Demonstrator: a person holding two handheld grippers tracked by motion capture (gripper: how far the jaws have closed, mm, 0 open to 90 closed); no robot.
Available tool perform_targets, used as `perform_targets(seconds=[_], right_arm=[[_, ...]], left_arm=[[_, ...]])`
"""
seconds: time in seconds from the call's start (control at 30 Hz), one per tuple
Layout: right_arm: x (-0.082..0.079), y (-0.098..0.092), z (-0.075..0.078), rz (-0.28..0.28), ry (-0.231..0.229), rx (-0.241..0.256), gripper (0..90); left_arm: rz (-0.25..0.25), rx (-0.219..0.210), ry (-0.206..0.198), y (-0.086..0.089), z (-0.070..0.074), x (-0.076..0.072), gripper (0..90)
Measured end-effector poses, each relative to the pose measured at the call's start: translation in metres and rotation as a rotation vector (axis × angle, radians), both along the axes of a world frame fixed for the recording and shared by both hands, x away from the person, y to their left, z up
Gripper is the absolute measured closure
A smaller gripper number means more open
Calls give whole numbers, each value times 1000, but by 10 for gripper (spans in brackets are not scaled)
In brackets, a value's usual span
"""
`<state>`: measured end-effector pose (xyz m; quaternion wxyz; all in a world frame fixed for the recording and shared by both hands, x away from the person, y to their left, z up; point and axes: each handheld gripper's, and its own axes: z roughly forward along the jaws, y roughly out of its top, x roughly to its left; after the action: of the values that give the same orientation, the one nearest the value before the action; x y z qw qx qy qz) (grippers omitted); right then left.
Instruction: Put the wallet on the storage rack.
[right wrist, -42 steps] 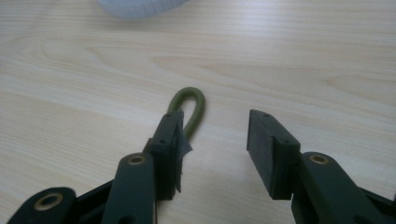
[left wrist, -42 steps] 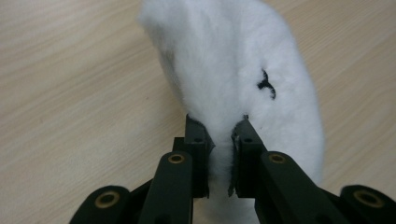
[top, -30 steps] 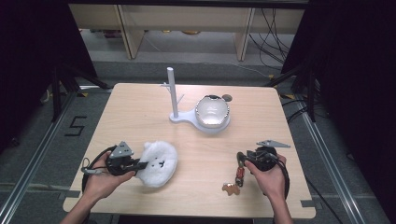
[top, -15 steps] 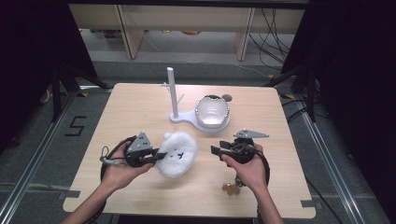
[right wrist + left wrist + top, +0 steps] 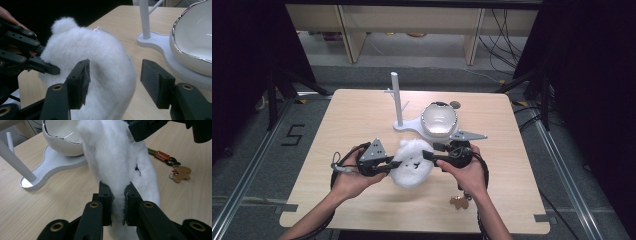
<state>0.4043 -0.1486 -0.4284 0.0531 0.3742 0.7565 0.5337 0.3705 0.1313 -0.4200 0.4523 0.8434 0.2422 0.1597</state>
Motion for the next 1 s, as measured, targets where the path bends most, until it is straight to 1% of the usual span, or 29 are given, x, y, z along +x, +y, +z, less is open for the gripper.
perform_targets(seconds=[0.03, 0.07, 0.13, 0.17, 0.2, 0.23, 0.27, 0.33, 0.37, 0.4, 0.43, 0.47, 0.5, 0.53, 0.57, 0.6, 0.63, 0.67, 0.7, 0.73, 0.77, 0.8, 0.83, 0.87, 0.9, 0.93, 0.97, 1.0], right_arm=[[1, 1, -1, 2, 15, 7, 417], [1, 1, -2, -1, 20, 16, 417], [3, 0, -3, 12, 10, 9, 417], [3, 1, -3, 16, 33, 9, 418], [4, 1, -4, 24, 34, 14, 423], [4, 3, -5, 31, 53, 31, 438], [4, 2, -6, 34, 49, 21, 456], [5, 2, -6, 41, 42, 20, 541], [4, 3, -6, 49, 67, 33, 584], [5, 2, -6, 54, 69, 34, 620], [5, 1, -5, 60, 68, 33, 672], [5, 0, -5, 61, 64, 36, 699], [4, -1, -4, 65, 57, 44, 731], [3, -1, -3, 66, 57, 48, 742], [2, -1, -1, 52, 40, 33, 754], [2, 0, -1, 58, 25, 35, 759], [-1, 0, 1, 48, 21, 26, 765], [-3, 0, 3, 40, 27, 26, 768], [-3, 0, 4, 42, -18, 11, 772], [-4, -1, 5, 42, -42, 5, 774], [-6, -1, 7, 28, -33, 10, 776], [-7, -1, 9, 22, -37, 10, 778], [-8, -2, 11, 22, -48, 15, 781], [-7, -3, 11, 22, -74, 10, 783], [-8, -4, 13, 10, -71, 14, 784], [-7, -5, 13, 4, -79, 18, 785], [-6, -7, 15, 5, -86, 18, 786], [-5, -8, 15, -1, -100, 18, 786]], left_arm=[[0, -2, 0, 0, 0, 0, 794], [-1, 4, 1, 0, 1, 0, 794], [-1, 1, 0, -1, 1, -1, 794], [-2, -1, -3, -1, 1, -1, 794], [-4, 1, -8, -1, 2, -1, 794], [-13, 15, -13, 0, 3, 0, 794], [-19, 8, -12, 0, 3, 0, 794], [-9, 13, -20, 0, 3, -1, 794], [-8, 15, -21, 0, 4, -1, 793], [-1, 2, -22, 0, 3, 0, 793], [2, 1, -22, 0, 2, 0, 793], [8, -14, -21, 1, 1, 0, 792], [7, -12, -14, 1, 1, 0, 791], [9, -29, -17, 1, 0, 1, 790], [10, -32, -18, 1, 0, 1, 787], [4, -16, -22, 1, 0, 2, 784], [10, -36, -23, 0, 0, 2, 776], [14, -42, -24, 1, 0, 3, 765], [14, -51, -21, 1, -1, 4, 740], [18, -64, -18, 2, -1, 5, 713], [24, -79, -22, 2, -1, 6, 674], [32, -81, -28, 4, -1, 7, 642], [42, -92, -27, 6, -2, 8, 601], [56, -102, -28, 8, -2, 9, 567], [71, -106, -28, 10, -2, 9, 531], [80, -117, -31, 13, -4, 9, 500], [93, -115, -31, 15, -4, 8, 474], [107, -127, -32, 20, -6, 7, 459]])
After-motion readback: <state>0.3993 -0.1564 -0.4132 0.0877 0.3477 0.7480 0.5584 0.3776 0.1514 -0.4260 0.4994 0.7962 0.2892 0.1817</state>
